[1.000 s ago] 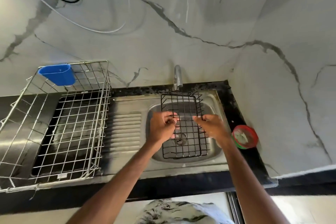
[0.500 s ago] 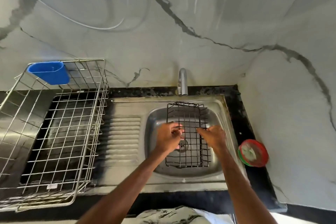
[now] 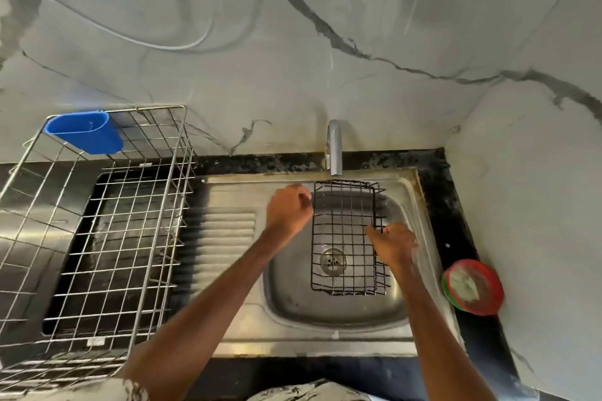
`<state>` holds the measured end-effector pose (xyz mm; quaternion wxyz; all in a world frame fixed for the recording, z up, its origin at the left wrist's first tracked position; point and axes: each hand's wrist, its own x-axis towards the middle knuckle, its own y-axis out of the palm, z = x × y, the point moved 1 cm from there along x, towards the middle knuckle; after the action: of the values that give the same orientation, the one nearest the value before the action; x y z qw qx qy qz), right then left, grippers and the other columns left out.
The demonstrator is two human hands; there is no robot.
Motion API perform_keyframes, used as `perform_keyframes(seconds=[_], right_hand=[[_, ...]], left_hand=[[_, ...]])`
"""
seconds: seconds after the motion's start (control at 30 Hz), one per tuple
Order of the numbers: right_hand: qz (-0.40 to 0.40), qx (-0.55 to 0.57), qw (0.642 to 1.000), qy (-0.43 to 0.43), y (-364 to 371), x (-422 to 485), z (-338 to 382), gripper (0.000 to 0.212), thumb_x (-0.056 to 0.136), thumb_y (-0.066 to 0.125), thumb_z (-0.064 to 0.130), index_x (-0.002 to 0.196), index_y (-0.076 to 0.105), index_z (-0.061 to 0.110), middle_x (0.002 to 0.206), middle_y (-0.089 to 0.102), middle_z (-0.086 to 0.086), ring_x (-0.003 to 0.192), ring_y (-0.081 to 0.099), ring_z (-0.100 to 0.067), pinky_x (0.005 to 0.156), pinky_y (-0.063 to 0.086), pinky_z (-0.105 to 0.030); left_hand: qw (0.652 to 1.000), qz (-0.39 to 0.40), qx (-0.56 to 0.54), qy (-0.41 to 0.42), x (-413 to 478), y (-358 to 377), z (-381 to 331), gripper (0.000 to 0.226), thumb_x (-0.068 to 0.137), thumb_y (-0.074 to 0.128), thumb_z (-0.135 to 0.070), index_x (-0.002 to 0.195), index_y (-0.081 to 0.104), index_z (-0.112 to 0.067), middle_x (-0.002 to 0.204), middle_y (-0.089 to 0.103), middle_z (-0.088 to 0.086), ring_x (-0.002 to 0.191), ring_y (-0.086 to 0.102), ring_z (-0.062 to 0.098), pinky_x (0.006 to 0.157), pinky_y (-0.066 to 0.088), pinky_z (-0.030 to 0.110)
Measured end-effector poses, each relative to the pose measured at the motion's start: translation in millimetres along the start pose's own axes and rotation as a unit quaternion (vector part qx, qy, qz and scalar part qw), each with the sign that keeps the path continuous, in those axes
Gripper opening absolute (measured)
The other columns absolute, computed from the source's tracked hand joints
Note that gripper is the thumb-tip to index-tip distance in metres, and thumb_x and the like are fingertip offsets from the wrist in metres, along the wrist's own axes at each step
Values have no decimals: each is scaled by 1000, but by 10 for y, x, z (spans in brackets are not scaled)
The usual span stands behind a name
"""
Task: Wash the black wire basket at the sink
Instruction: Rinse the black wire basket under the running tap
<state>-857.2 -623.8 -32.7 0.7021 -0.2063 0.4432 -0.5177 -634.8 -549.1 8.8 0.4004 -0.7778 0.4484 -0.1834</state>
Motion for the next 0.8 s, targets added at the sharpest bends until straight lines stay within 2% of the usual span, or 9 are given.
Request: perform_keyframes(seconds=[0.1, 0.23, 0.3, 0.43, 0.5, 0.6, 0.67, 0.73, 0.8], right_hand=[[7, -2, 1000, 6, 16, 44, -25, 47, 88, 73, 41, 59, 45, 17, 50, 41, 5, 41, 33, -7, 39, 22, -19], [20, 27, 999, 19, 41, 16, -39, 47, 85, 78, 34, 60, 44, 16, 54, 45, 3, 45, 37, -10, 44, 26, -20], [20, 35, 999, 19, 24, -12, -29, 46, 84, 79, 31, 60, 43, 16, 54, 45, 2, 45, 38, -10, 44, 26, -20], [23, 14, 1000, 14, 4, -14, 28, 47, 85, 77, 34, 61, 41, 16, 56, 43, 3, 47, 35, -10, 46, 24, -21], [23, 14, 1000, 15, 3, 3, 41, 45, 85, 77, 35, 61, 43, 15, 55, 44, 3, 47, 36, -10, 47, 26, -22], [25, 7, 999, 22, 13, 25, 47, 43, 85, 76, 37, 63, 46, 14, 54, 43, 3, 46, 36, -11, 47, 28, -22], [28, 6, 999, 25, 25, 34, 53, 42, 85, 75, 37, 64, 48, 14, 53, 43, 3, 45, 37, -11, 48, 28, -22], [30, 1, 999, 28, 38, 36, 66, 43, 85, 75, 37, 62, 47, 15, 52, 43, 4, 44, 36, -10, 48, 30, -22], [34, -3, 999, 33, 35, 21, 92, 44, 87, 75, 35, 61, 46, 16, 50, 42, 5, 41, 34, -8, 43, 28, -20]], left_hand=[[999, 18, 24, 30, 397, 98, -59, 29, 91, 62, 1, 117, 67, -10, 112, 71, 9, 101, 66, 21, 92, 57, 38], [968, 95, 150, 178, 833, 310, -63, 76, 87, 71, 6, 156, 39, -4, 158, 42, 20, 145, 42, 34, 118, 37, 39], [927, 107, 243, 263, 936, 378, -41, 78, 87, 75, 1, 156, 39, -4, 161, 39, 19, 149, 39, 34, 121, 33, 39], [837, 152, 391, 353, 1046, 488, 37, 67, 62, 99, -26, 125, 75, -20, 139, 67, 1, 131, 61, 20, 112, 44, 31], [828, 153, 402, 361, 1065, 497, 64, 72, 59, 99, -35, 127, 74, -28, 139, 66, -4, 133, 60, 15, 114, 41, 29], [826, 124, 436, 335, 1033, 497, 135, 77, 79, 88, -22, 149, 54, -21, 157, 49, 5, 150, 40, 23, 125, 30, 37], [826, 102, 451, 322, 1027, 556, 268, 77, 96, 66, -7, 161, 26, -13, 170, 22, 13, 159, 15, 29, 130, 12, 42], [836, 115, 440, 306, 1034, 607, 411, 82, 100, 51, 3, 164, 2, -10, 173, 0, 12, 160, 0, 28, 126, -4, 40], [858, 130, 407, 286, 1034, 631, 513, 88, 98, 50, 8, 163, -7, -11, 173, -5, 10, 160, -2, 26, 126, -4, 37]])
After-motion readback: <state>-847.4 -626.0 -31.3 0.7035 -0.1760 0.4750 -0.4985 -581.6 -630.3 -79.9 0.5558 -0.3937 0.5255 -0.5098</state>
